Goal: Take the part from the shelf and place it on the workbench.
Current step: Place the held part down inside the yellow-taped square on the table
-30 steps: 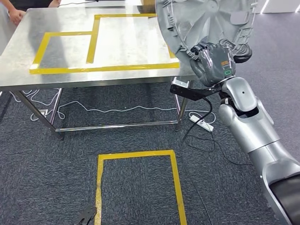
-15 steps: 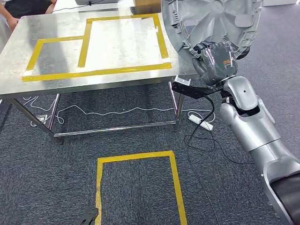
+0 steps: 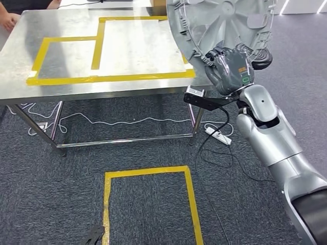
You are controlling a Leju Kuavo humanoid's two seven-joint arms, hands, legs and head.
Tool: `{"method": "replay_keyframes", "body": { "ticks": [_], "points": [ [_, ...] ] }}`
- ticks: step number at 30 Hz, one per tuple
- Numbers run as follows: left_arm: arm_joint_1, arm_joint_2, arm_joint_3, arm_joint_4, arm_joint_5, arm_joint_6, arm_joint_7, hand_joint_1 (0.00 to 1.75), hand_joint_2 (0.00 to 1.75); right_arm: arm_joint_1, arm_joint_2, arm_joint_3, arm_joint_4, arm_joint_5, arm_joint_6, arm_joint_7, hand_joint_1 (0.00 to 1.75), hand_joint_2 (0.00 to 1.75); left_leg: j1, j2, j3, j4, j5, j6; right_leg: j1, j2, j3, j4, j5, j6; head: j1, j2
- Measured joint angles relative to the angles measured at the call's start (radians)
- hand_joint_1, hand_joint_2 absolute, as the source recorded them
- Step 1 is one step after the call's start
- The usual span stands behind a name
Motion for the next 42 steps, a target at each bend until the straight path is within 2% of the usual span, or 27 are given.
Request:
{"method": "replay_keyframes", "body": {
  "ticks": [2, 3, 4, 6, 7, 9, 12, 14, 16, 17, 18, 19, 20, 22, 23, 26, 28, 29, 31, 32, 33, 34, 35, 37, 38, 39, 42],
  "points": [
    [0.003, 0.000, 0.000, 0.000, 0.000, 0.000, 0.000, 0.00, 1.75, 0.004, 0.000, 0.001, 0.000, 0.000, 0.000, -0.001, 1.75, 1.75, -0.003, -0.001, 0.006, 0.000, -0.005, 0.005, 0.002, 0.000, -0.059, 0.115, -0.035, -0.002, 0.001, 0.000],
    [0.004, 0.000, 0.000, 0.000, 0.000, 0.000, 0.000, 0.00, 1.75, 0.007, 0.000, 0.001, 0.000, 0.000, 0.000, -0.001, 1.75, 1.75, -0.004, -0.002, 0.011, 0.001, -0.008, 0.006, 0.003, 0.000, -0.071, 0.130, -0.026, -0.004, 0.001, 0.000],
    [0.004, 0.000, 0.000, 0.000, 0.000, 0.000, 0.000, 0.00, 1.75, 0.008, 0.000, 0.001, 0.000, -0.001, 0.000, -0.001, 1.75, 1.75, -0.005, -0.003, 0.017, 0.001, -0.012, 0.006, 0.003, 0.000, -0.064, 0.106, 0.002, -0.006, 0.001, 0.000],
    [0.004, 0.000, 0.000, 0.000, 0.000, 0.000, 0.000, 0.00, 1.75, 0.008, 0.000, 0.000, 0.000, -0.002, 0.000, 0.000, 1.75, 1.75, -0.006, -0.005, 0.029, 0.001, -0.020, 0.002, 0.006, -0.001, -0.011, -0.022, 0.082, -0.014, 0.001, 0.000],
    [0.003, 0.000, 0.000, 0.000, 0.000, 0.000, 0.000, 0.00, 1.75, 0.006, 0.000, -0.001, 0.000, -0.002, 0.000, 0.000, 1.75, 1.75, -0.007, -0.006, 0.032, 0.002, -0.024, -0.001, 0.008, -0.002, 0.018, -0.084, 0.106, -0.017, 0.001, 0.000],
    [0.002, 0.000, 0.000, 0.000, 0.000, -0.001, 0.000, 0.00, 1.75, 0.002, 0.000, -0.001, 0.000, -0.002, -0.002, 0.001, 1.75, 1.75, -0.009, -0.006, 0.031, 0.002, -0.026, -0.010, 0.012, -0.002, 0.046, -0.143, 0.114, -0.021, -0.001, 0.000],
    [0.002, 0.000, 0.000, 0.000, -0.001, -0.001, 0.000, 0.00, 1.75, 0.000, 0.000, -0.001, 0.000, -0.002, -0.002, 0.000, 1.75, 1.75, -0.010, -0.006, 0.030, 0.002, -0.032, -0.027, 0.008, -0.001, 0.053, -0.155, 0.109, -0.032, -0.002, 0.000],
    [0.001, 0.001, 0.000, 0.000, -0.001, -0.001, 0.000, 0.00, 1.75, 0.001, 0.000, -0.001, 0.000, -0.003, -0.003, 0.001, 1.75, 1.75, -0.010, -0.005, 0.003, 0.059, -0.067, -0.040, 0.000, -0.001, 0.060, -0.162, 0.108, -0.040, -0.007, 0.000],
    [0.002, 0.001, 0.000, 0.000, -0.001, -0.001, 0.000, 0.00, 1.75, 0.005, 0.000, -0.001, 0.000, -0.004, -0.003, 0.002, 1.75, 1.75, -0.006, -0.004, -0.064, 0.185, -0.122, -0.051, -0.001, -0.001, 0.062, -0.162, 0.106, -0.044, -0.012, 0.000],
    [0.003, 0.001, 0.000, 0.000, -0.001, -0.001, 0.000, 0.00, 1.75, 0.009, 0.000, 0.000, 0.000, -0.004, -0.003, 0.002, 1.75, 1.75, -0.004, -0.003, -0.096, 0.239, -0.137, -0.054, -0.001, 0.000, 0.064, -0.162, 0.104, -0.045, -0.012, 0.000],
    [0.004, 0.001, 0.000, 0.000, -0.001, -0.001, 0.000, 0.00, 1.75, 0.013, 0.000, 0.000, 0.000, -0.004, -0.003, 0.002, 1.75, 1.75, -0.002, -0.003, -0.115, 0.266, -0.133, -0.057, -0.002, 0.001, 0.066, -0.162, 0.101, -0.045, -0.012, 0.000],
    [0.005, 0.001, 0.000, 0.000, -0.002, -0.001, 0.000, 0.00, 1.75, 0.017, 0.000, 0.000, 0.000, -0.004, -0.003, 0.002, 1.75, 1.75, -0.001, -0.003, -0.116, 0.254, -0.108, -0.057, -0.003, 0.002, 0.070, -0.161, 0.099, -0.043, -0.012, 0.000],
    [0.006, 0.001, 0.000, 0.000, -0.002, -0.001, 0.000, 0.00, 1.75, 0.020, 0.000, 0.000, 0.000, -0.004, -0.003, 0.002, 1.75, 1.75, 0.000, -0.003, -0.098, 0.206, -0.067, -0.058, -0.004, 0.004, 0.075, -0.161, 0.095, -0.040, -0.012, 0.000],
    [0.005, 0.001, 0.000, 0.000, -0.003, -0.001, 0.000, 0.00, 1.75, 0.020, 0.000, 0.000, 0.000, -0.004, -0.003, 0.002, 1.75, 1.75, 0.002, -0.003, -0.042, 0.076, 0.005, -0.057, -0.005, 0.005, 0.084, -0.158, 0.086, -0.030, -0.013, 0.000],
    [0.005, 0.000, 0.000, 0.000, -0.003, -0.001, 0.000, 0.00, 1.75, 0.018, 0.000, -0.001, -0.001, -0.005, -0.003, 0.002, 1.75, 1.75, 0.001, -0.003, -0.021, 0.030, 0.019, -0.052, -0.004, 0.006, 0.085, -0.157, 0.082, -0.024, -0.014, 0.000],
    [0.006, 0.000, 0.000, 0.000, -0.004, -0.001, 0.000, 0.00, 1.75, 0.014, 0.000, -0.001, -0.002, -0.005, -0.004, 0.002, 1.75, 1.75, -0.001, -0.006, -0.004, 0.000, 0.005, -0.026, -0.001, 0.008, 0.087, -0.160, 0.077, -0.010, -0.014, 0.000],
    [0.007, 0.001, 0.000, 0.000, -0.004, -0.001, 0.000, 0.00, 1.75, 0.014, 0.000, -0.001, -0.003, -0.006, -0.004, 0.001, 1.75, 1.75, 0.001, -0.006, 0.000, -0.002, 0.002, -0.011, -0.002, 0.004, 0.080, -0.139, 0.058, -0.002, -0.012, 0.000],
    [0.006, 0.001, 0.000, 0.000, -0.004, -0.001, 0.000, 0.00, 1.75, 0.014, 0.000, -0.001, -0.003, -0.006, -0.004, 0.001, 1.75, 1.75, 0.002, -0.007, 0.003, -0.003, 0.001, -0.005, -0.002, 0.002, 0.064, -0.101, 0.035, 0.000, -0.010, 0.000],
    [0.007, 0.001, 0.000, 0.000, -0.004, -0.001, 0.000, 0.00, 1.75, 0.017, 0.000, 0.000, -0.003, -0.006, -0.004, -0.001, 1.75, 1.75, 0.000, -0.007, 0.008, -0.003, -0.003, 0.003, -0.001, 0.000, 0.003, 0.029, -0.026, 0.000, -0.006, 0.000],
    [0.009, 0.001, 0.000, 0.000, -0.004, -0.001, 0.000, 0.00, 1.75, 0.021, 0.000, 0.000, -0.003, -0.006, -0.004, -0.001, 1.75, 1.75, -0.001, -0.008, 0.011, -0.003, -0.006, 0.006, 0.000, 0.000, -0.030, 0.093, -0.046, -0.001, -0.006, 0.000],
    [0.011, 0.001, 0.000, 0.000, -0.004, -0.001, 0.000, 0.00, 1.75, 0.024, 0.000, 0.000, -0.003, -0.006, -0.004, -0.001, 1.75, 1.75, -0.002, -0.008, 0.016, -0.003, -0.009, 0.007, 0.001, 0.000, -0.052, 0.130, -0.047, -0.002, -0.006, 0.000],
    [0.012, 0.001, 0.000, 0.000, -0.004, -0.001, 0.000, 0.00, 1.75, 0.027, 0.000, 0.000, -0.003, -0.006, -0.004, -0.001, 1.75, 1.75, -0.003, -0.009, 0.021, -0.002, -0.013, 0.007, 0.002, 0.000, -0.057, 0.128, -0.028, -0.004, -0.006, 0.000],
    [0.012, 0.001, 0.000, 0.000, -0.004, -0.001, 0.000, 0.00, 1.75, 0.028, 0.000, 0.000, -0.003, -0.006, -0.004, -0.001, 1.75, 1.75, -0.003, -0.010, 0.028, -0.002, -0.017, 0.006, 0.003, 0.000, -0.044, 0.087, 0.011, -0.007, -0.006, 0.000],
    [0.010, 0.001, 0.000, 0.000, -0.004, -0.001, 0.000, 0.00, 1.75, 0.025, 0.000, -0.001, -0.003, -0.007, -0.004, 0.000, 1.75, 1.75, -0.004, -0.011, 0.039, -0.002, -0.026, 0.001, 0.006, -0.001, 0.008, -0.044, 0.092, -0.014, -0.006, 0.000],
    [0.009, 0.001, 0.000, 0.000, -0.004, -0.001, 0.000, 0.00, 1.75, 0.022, 0.000, -0.001, -0.003, -0.008, -0.004, 0.000, 1.75, 1.75, -0.005, -0.011, 0.040, -0.001, -0.028, -0.003, 0.008, -0.002, 0.033, -0.100, 0.111, -0.017, -0.006, 0.000],
    [0.009, 0.001, 0.000, 0.000, -0.004, -0.002, 0.000, 0.00, 1.75, 0.018, 0.000, -0.001, -0.003, -0.008, -0.004, 0.000, 1.75, 1.75, -0.006, -0.011, 0.038, -0.001, -0.030, -0.008, 0.010, -0.002, 0.046, -0.132, 0.116, -0.019, -0.005, 0.000],
    [0.008, 0.001, 0.000, 0.000, -0.004, -0.002, 0.000, 0.00, 1.75, 0.015, -0.001, -0.001, -0.003, -0.008, -0.004, 0.000, 1.75, 1.75, -0.008, -0.009, 0.035, -0.003, -0.031, -0.024, 0.010, -0.001, 0.054, -0.155, 0.106, -0.028, -0.004, 0.000]
  ]
}}
